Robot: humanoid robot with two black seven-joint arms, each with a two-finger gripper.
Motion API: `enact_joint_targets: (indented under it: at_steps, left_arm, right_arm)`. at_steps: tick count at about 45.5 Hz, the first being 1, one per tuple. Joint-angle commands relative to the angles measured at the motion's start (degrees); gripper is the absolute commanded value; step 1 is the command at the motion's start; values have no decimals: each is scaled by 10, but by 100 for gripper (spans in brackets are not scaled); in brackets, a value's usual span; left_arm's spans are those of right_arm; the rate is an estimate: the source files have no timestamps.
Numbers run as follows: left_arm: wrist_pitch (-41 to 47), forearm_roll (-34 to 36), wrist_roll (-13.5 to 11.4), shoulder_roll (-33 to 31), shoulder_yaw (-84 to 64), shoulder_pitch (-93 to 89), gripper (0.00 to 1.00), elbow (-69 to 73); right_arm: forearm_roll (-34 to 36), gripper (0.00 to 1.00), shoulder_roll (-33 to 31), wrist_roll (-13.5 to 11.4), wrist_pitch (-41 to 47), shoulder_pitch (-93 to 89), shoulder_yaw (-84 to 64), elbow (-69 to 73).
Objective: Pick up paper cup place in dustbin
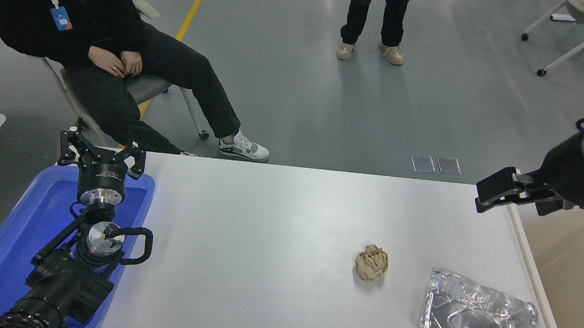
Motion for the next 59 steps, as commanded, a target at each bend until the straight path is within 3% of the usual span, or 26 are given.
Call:
enact_joint_targets:
  at_steps: [1, 19, 26, 41, 59]
  left_arm:
    - [0, 0, 0, 0, 0, 0, 99, 0]
    - [0, 0, 0, 0, 0, 0, 99, 0]
    - [0, 0, 0, 0, 0, 0, 99, 0]
    - [0, 0, 0, 0, 0, 0, 99, 0]
    - [0, 0, 0, 0, 0, 0, 99, 0]
  right_arm:
    - [67, 100, 38, 0, 43, 21, 15, 4]
    - [84, 100, 29, 1, 46, 20, 22, 3]
    - [72, 100, -5, 0, 45, 23, 20, 2]
    - [-48, 100, -96, 1, 40, 0, -16, 3]
    - [-205, 100, -248, 1, -57, -127, -16, 1]
